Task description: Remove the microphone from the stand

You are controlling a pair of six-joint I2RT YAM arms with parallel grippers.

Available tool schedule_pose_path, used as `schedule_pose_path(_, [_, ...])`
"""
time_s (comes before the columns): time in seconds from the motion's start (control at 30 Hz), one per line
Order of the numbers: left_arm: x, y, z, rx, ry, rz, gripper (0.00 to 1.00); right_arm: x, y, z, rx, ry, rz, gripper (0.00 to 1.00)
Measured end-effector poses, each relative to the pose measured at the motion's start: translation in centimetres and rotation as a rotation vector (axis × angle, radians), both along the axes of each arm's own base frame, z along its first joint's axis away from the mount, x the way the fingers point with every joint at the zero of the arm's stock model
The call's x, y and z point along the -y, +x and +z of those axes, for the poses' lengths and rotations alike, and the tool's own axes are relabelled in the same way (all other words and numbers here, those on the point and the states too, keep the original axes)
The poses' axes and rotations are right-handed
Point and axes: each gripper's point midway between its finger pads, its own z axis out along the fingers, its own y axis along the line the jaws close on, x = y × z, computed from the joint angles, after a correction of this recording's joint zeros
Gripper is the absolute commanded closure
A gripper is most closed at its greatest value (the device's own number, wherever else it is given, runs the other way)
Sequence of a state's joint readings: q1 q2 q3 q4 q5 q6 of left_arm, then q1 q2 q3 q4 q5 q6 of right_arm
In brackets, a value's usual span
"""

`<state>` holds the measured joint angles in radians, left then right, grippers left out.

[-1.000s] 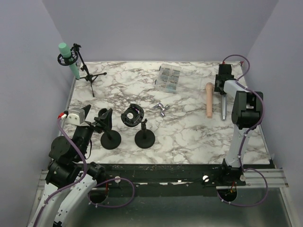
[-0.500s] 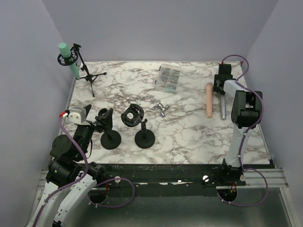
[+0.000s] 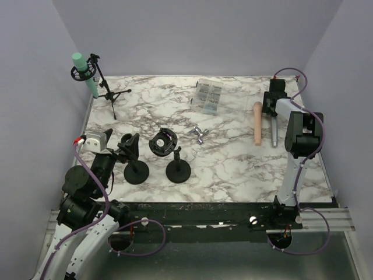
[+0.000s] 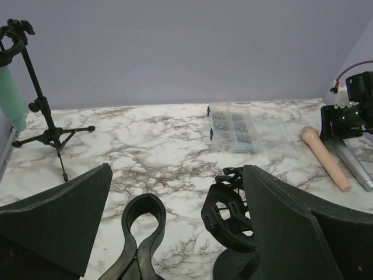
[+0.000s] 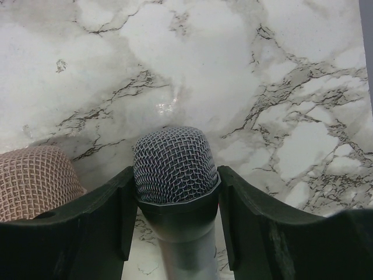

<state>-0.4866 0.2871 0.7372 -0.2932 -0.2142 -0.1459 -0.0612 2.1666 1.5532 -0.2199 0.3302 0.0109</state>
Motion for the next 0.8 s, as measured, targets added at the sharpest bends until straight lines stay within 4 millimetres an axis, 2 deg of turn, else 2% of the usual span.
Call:
schedule_pose_path(0.4, [-0.04, 0.01, 0.00, 0.000, 0.000, 0.002, 0.02, -0.05, 0.05, 0.00, 0.007, 0.009, -0.011, 0.32])
schedule_pose_path(0.67, [0.12, 0.06, -0.09, -0.004, 0.002, -0.003, 0.02, -0.03, 0.05, 0.06, 0.012, 0.013, -0.020, 0.20])
schedule_pose_path(0.8, [0.25, 0.28, -0.31, -0.014, 0.007, -0.003, 0.02, -0.06, -0.09, 0.25, 0.012, 0.017, -0.027, 0.19])
